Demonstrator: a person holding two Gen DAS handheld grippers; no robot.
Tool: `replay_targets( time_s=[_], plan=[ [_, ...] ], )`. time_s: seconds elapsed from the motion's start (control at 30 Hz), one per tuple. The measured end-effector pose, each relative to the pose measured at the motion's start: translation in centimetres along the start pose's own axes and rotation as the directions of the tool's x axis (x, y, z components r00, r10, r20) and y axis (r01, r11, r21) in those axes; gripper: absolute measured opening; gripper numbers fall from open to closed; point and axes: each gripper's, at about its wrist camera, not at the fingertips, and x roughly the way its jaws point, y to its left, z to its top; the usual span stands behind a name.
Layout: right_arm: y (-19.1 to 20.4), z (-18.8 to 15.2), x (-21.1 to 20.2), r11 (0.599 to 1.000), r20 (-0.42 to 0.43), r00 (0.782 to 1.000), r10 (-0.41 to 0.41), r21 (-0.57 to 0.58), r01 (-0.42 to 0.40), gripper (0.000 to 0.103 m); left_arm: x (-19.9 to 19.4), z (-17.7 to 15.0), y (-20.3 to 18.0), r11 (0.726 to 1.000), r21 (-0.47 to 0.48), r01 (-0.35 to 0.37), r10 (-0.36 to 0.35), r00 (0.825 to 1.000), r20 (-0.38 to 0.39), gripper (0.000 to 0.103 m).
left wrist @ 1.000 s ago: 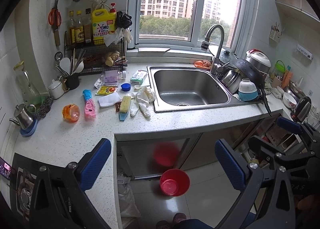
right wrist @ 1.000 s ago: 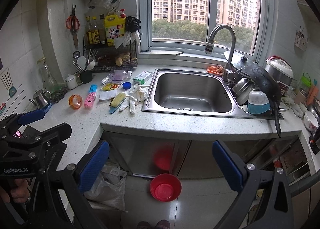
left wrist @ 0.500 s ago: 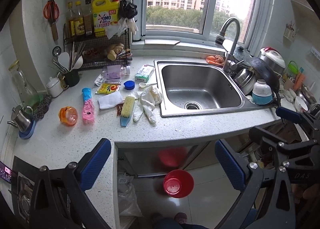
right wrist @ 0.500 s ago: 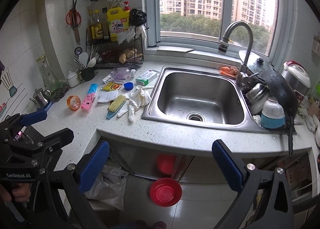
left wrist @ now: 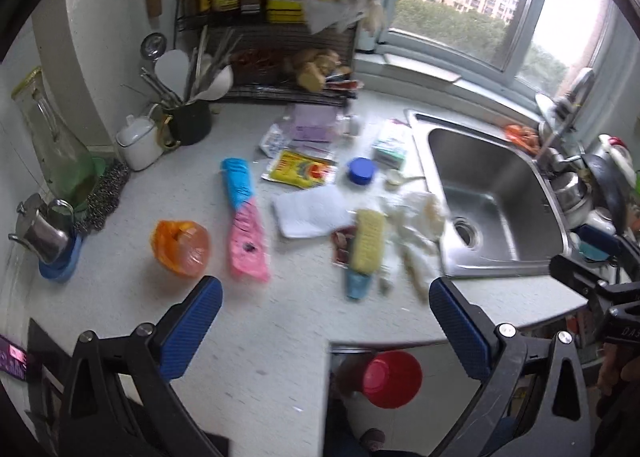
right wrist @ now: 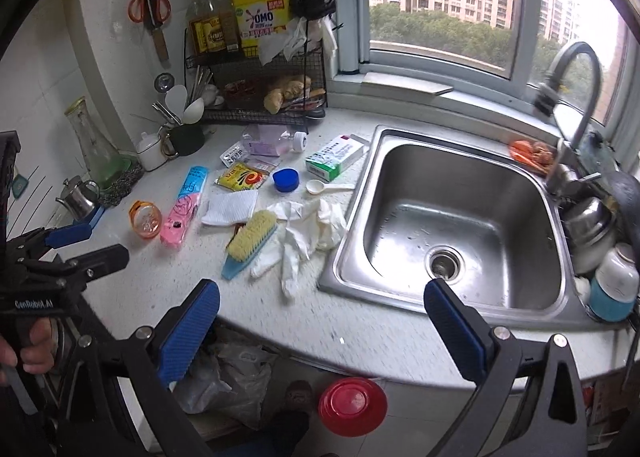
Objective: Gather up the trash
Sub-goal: 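Grasp the orange drink can with the left tool while the right tool grasps the white wipe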
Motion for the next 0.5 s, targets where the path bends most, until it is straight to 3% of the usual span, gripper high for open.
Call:
replay_targets(
  time_s=[0.2, 0.5],
  plan=[
    [2.1, 3.8, 5.1, 0.999, -0.063, 0.998, 0.022, -0.046, -0.025, 0.103, 4.6, 3.1, 7.6, 0.998, -0.012, -0.067, 0.065, 0.994, -0.091, 0.103],
    [5.8, 7.5, 12.1, 0.993, -0.163, 0.986, 0.036, -0.109, -0.055, 0.103, 9.8, 3.1, 13.8, 0.996, 0.029, -0.082, 0.086, 0.973, -0.212, 0.103]
  ],
)
